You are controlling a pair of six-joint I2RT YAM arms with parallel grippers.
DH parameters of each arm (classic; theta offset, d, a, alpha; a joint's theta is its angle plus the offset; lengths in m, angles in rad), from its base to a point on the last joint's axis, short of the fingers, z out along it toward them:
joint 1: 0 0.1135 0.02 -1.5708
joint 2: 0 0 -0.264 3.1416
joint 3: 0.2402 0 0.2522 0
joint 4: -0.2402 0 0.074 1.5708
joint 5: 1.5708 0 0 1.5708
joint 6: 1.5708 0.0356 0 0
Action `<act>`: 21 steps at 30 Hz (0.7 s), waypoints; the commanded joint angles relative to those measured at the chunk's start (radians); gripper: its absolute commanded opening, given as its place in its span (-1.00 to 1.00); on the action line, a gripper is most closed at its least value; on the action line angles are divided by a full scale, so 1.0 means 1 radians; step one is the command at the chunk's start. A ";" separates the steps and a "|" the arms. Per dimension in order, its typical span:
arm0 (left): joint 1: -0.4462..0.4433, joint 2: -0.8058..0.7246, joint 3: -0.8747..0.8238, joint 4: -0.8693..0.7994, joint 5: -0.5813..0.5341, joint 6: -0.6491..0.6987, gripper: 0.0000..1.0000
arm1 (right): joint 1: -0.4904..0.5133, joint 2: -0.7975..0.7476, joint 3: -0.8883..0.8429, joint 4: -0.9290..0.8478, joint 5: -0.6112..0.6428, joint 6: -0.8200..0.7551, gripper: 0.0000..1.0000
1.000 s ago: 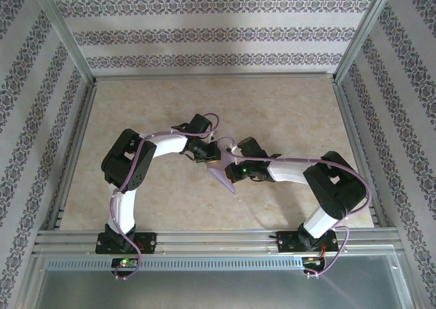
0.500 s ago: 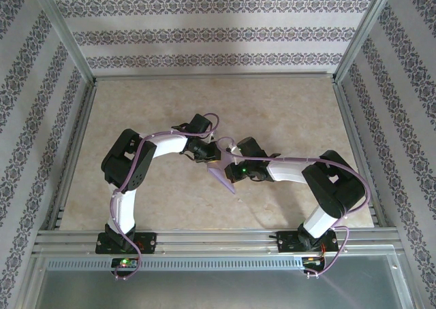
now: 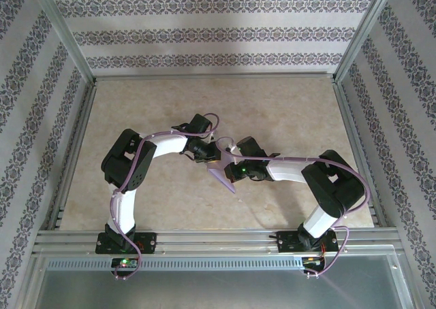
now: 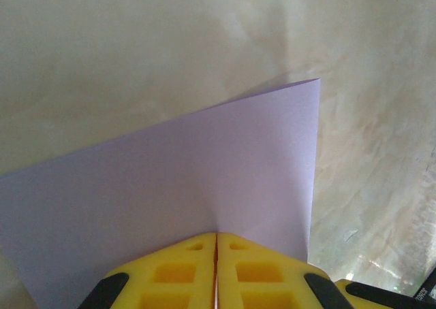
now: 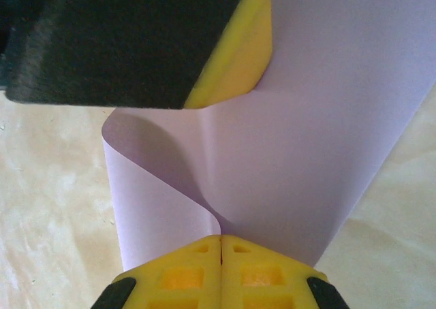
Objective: Fold a paper plane with a square sheet of paper (fold left side to right side)
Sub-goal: Third fold the triangle at the center of the table.
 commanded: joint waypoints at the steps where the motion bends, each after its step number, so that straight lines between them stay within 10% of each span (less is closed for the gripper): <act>1: -0.019 0.033 -0.008 -0.079 -0.054 0.017 -0.82 | -0.004 0.022 0.019 -0.014 -0.013 -0.011 -1.00; 21: 0.074 -0.165 0.021 -0.099 -0.102 0.041 -0.35 | 0.014 0.046 -0.020 -0.036 -0.006 -0.019 -1.00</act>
